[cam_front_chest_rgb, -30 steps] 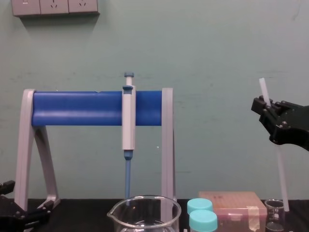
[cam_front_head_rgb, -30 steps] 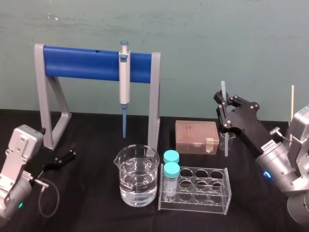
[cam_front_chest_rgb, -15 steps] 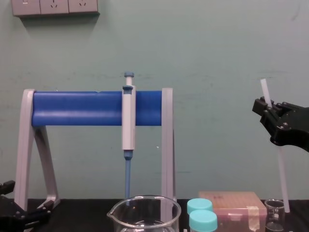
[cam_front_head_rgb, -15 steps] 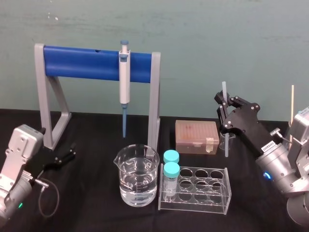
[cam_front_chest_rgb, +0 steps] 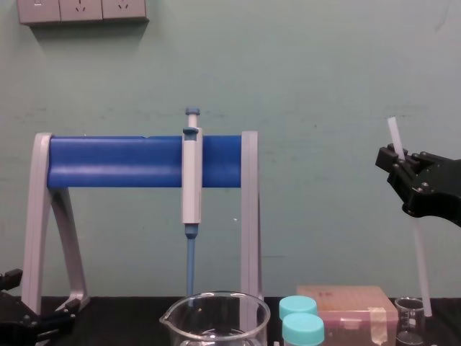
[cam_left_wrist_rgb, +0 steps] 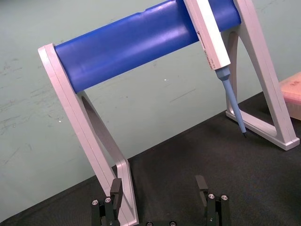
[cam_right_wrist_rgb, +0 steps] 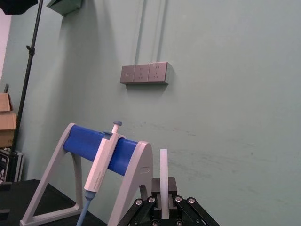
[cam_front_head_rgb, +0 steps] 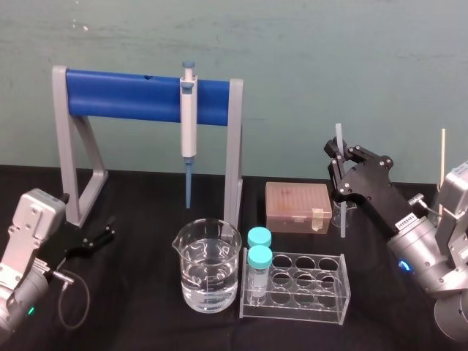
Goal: Pick up the stirring rod with one hand, then place it down.
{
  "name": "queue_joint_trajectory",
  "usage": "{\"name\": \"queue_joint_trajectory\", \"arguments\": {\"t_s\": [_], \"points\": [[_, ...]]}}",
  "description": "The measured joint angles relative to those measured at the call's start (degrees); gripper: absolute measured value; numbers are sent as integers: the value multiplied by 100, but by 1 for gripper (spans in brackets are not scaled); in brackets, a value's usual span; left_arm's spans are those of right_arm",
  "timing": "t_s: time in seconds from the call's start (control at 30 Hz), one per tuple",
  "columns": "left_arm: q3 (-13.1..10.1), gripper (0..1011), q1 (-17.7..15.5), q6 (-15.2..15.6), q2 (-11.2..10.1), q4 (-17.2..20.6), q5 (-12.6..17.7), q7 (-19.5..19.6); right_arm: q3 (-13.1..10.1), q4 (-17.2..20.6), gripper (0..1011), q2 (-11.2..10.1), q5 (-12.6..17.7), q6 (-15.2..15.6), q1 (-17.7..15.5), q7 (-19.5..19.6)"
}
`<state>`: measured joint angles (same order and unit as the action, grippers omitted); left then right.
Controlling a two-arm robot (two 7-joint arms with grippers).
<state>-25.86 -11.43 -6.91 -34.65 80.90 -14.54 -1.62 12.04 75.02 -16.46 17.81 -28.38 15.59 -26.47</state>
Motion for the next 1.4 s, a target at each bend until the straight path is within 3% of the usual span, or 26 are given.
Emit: {"name": "queue_joint_trajectory", "arguments": {"t_s": [1.4], "points": [[0,1000,0,0,0,0,0,0,4,0,72,-6,3,6,2,0]]}}
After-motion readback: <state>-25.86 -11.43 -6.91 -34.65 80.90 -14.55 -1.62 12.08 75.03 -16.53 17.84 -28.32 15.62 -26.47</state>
